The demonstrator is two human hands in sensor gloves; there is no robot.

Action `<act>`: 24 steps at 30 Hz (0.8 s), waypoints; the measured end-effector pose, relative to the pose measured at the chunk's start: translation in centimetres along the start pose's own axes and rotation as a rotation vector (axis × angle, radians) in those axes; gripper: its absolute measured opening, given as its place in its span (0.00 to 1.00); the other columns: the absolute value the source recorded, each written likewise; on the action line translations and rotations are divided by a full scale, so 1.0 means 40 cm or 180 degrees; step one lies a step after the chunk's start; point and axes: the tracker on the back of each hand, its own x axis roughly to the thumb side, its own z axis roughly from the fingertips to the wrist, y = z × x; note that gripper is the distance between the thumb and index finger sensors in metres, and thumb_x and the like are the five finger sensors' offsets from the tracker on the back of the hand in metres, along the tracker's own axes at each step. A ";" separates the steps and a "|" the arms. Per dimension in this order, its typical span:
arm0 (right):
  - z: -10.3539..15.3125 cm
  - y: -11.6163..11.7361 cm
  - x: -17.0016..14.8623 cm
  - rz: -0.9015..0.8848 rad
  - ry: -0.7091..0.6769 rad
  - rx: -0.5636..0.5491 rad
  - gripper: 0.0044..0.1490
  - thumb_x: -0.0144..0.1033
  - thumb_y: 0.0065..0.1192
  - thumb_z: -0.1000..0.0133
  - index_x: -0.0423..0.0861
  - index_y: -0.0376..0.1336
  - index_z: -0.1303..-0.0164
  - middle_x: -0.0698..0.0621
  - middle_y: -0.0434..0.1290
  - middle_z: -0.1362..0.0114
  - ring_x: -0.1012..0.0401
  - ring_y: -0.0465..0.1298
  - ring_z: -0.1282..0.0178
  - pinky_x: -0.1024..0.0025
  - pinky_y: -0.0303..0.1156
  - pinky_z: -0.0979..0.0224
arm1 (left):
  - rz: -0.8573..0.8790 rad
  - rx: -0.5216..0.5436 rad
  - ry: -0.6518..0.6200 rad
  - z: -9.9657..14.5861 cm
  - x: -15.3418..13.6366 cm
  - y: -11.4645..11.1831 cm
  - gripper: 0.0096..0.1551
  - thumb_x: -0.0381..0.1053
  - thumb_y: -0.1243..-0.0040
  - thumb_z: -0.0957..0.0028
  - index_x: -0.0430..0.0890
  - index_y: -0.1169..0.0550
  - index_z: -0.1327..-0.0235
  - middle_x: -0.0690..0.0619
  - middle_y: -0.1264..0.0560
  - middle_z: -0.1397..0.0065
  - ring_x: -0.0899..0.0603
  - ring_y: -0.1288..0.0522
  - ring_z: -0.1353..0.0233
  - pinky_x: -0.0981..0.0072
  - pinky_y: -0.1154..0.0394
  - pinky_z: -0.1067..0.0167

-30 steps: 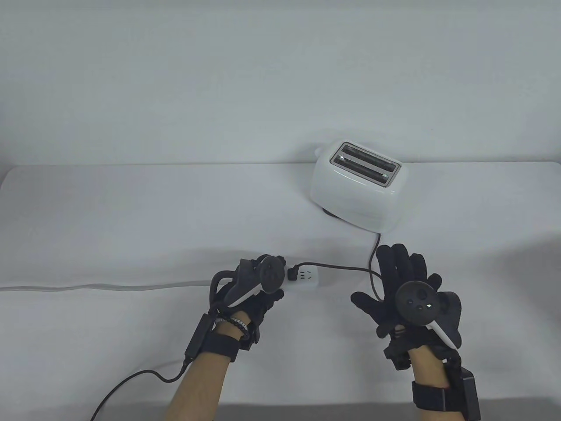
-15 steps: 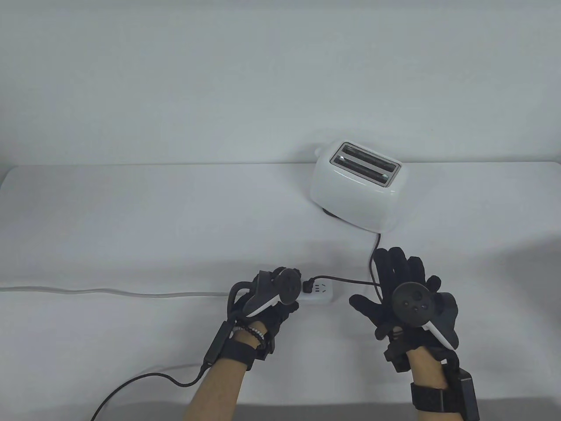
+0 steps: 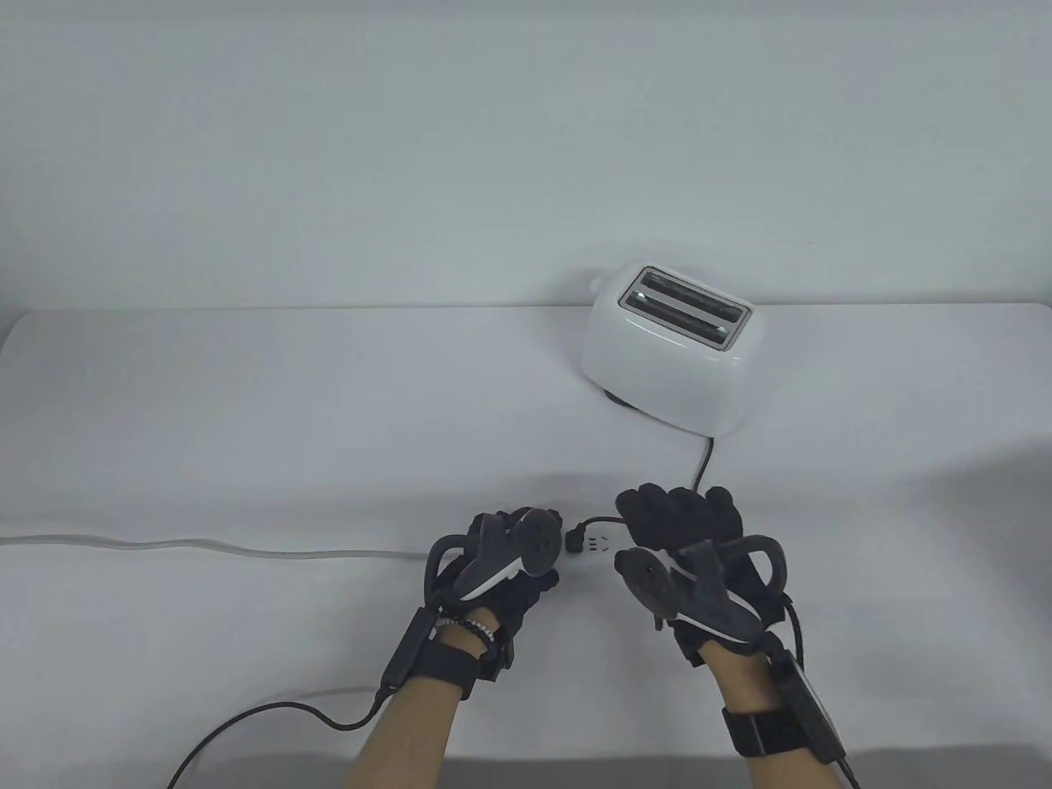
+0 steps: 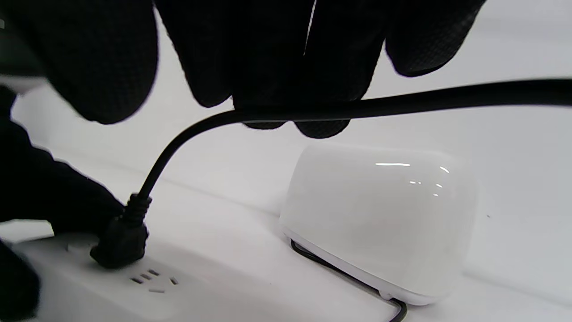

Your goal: Unplug the toaster

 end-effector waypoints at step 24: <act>-0.107 -0.062 0.009 0.0754 0.0180 0.0097 0.26 0.41 0.68 0.58 0.54 0.74 0.49 0.55 0.80 0.44 0.57 0.77 0.42 0.43 0.66 0.32 | -0.0013 -0.0080 0.0016 0.000 0.001 -0.002 0.49 0.61 0.35 0.51 0.67 0.44 0.16 0.59 0.37 0.12 0.43 0.34 0.17 0.41 0.47 0.13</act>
